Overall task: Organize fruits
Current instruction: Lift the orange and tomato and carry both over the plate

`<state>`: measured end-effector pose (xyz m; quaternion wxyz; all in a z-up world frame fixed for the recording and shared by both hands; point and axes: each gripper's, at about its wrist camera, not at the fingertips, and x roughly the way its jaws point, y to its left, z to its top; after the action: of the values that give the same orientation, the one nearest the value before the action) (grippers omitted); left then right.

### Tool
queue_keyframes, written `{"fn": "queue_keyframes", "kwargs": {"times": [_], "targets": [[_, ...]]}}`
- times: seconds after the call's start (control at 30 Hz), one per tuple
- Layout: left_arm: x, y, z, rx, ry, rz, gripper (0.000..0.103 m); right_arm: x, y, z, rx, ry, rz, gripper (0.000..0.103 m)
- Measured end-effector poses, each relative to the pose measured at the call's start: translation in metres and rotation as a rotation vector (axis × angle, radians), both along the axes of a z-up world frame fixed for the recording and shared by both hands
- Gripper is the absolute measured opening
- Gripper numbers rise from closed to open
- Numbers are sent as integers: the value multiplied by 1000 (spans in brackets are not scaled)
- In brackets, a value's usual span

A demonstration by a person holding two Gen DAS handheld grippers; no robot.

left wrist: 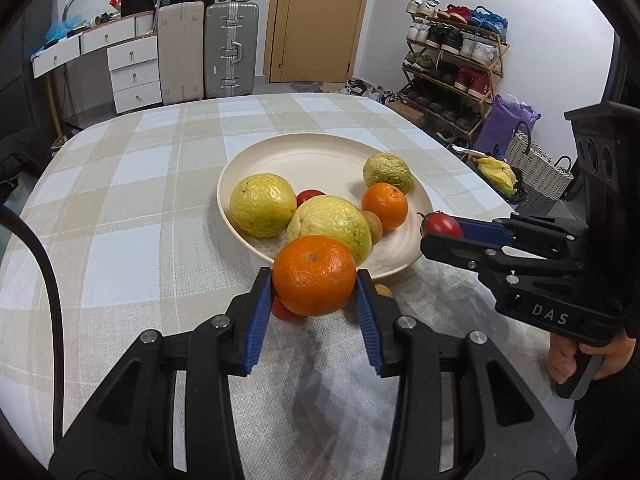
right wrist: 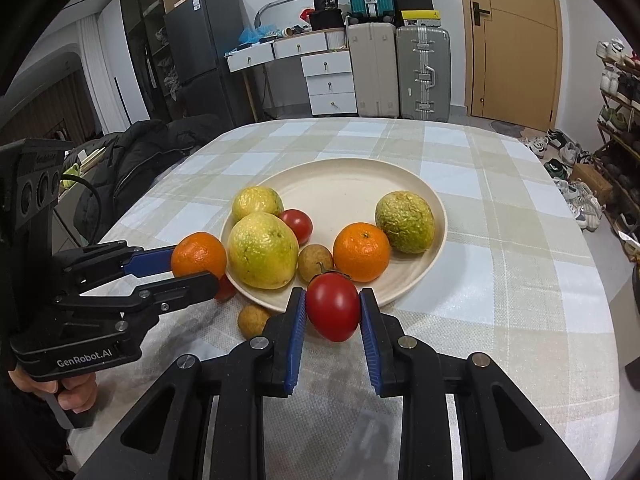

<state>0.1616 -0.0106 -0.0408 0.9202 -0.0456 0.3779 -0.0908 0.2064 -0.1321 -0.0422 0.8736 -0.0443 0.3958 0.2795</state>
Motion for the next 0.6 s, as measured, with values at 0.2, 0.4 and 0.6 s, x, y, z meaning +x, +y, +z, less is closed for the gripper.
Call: {"fn": "queue_keyframes", "kwargs": {"times": [0.2,0.4,0.6], "targets": [[10,1,-2,7,8,8,38,8,0,1,8,13,-6,27],[26,3,0,3,12,18,37,20,2,-2,7,30,-10,27],[42,0,1,21,1,19,37,29,7,-5,-7,32,-11,27]]}}
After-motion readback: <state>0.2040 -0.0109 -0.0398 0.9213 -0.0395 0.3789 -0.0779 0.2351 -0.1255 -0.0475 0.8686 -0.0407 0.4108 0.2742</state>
